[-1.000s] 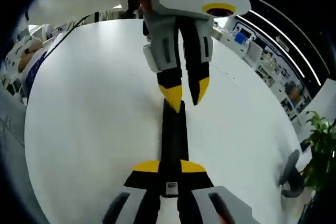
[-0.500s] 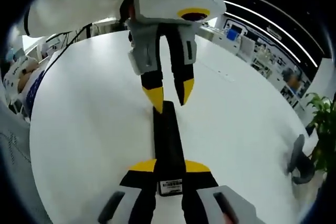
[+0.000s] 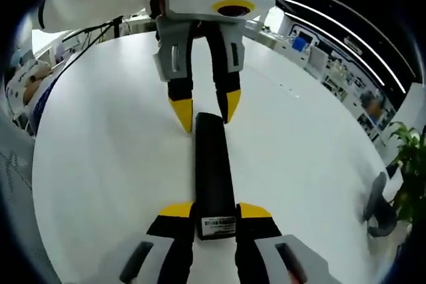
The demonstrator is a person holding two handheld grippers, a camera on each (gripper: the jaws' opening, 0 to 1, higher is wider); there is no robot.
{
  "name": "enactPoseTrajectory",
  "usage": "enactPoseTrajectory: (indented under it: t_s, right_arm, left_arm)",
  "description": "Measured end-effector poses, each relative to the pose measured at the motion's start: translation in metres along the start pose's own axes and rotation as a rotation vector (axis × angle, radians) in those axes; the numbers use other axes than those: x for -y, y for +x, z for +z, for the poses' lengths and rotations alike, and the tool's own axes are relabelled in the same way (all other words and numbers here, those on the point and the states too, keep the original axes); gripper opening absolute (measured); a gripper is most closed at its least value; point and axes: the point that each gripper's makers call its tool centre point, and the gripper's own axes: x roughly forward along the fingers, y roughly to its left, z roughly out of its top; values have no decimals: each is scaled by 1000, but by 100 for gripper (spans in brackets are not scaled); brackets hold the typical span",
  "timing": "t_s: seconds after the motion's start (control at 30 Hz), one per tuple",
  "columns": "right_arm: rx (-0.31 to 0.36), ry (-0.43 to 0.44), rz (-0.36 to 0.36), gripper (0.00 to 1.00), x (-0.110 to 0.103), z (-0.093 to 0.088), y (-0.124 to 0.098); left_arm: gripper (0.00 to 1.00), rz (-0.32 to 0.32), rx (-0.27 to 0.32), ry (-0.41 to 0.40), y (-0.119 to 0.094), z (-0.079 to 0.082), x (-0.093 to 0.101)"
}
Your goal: Press the specified remote control buttons in sequence, fully releasing each button before pressing the next.
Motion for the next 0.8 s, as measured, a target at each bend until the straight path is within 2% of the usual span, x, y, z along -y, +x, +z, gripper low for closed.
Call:
enactPoseTrajectory:
  t_s: [0.03, 0.07, 0.27, 0.33, 0.43, 0.5, 0.53, 0.63, 0.7, 0.8]
  right_arm:
    - [2, -3, -3, 21, -1, 0, 0]
    - [3, -5, -1, 21, 0, 0, 1]
    - [8, 6, 17, 21, 1, 1, 1]
    - [13, 5, 30, 20, 1, 1, -1]
    - [54, 65, 74, 17, 0, 8, -4]
    - [42, 77, 85, 17, 5, 5, -7]
    - [45, 83, 95, 17, 5, 4, -6]
    - [41, 60, 116, 17, 3, 5, -6]
    - [45, 22, 137, 16, 2, 7, -6]
    - [24, -76, 141, 17, 0, 9, -1]
  left_arm:
    - [27, -22, 12, 5, 0, 3, 3]
    - [27, -8, -2, -14, -1, 1, 2]
    - [26, 0, 7, -13, 0, 1, 3]
    - [26, -17, 1, -25, 0, 1, 6]
    - [24, -69, -26, -55, -1, -1, 15]
    - [24, -116, -2, -100, -2, 5, 22]
    - [23, -113, -4, -101, -2, 4, 22]
    - [23, -120, 2, -90, -2, 6, 24]
    - [23, -143, 6, -117, -2, 7, 26]
    - [23, -159, 12, -127, -2, 7, 27]
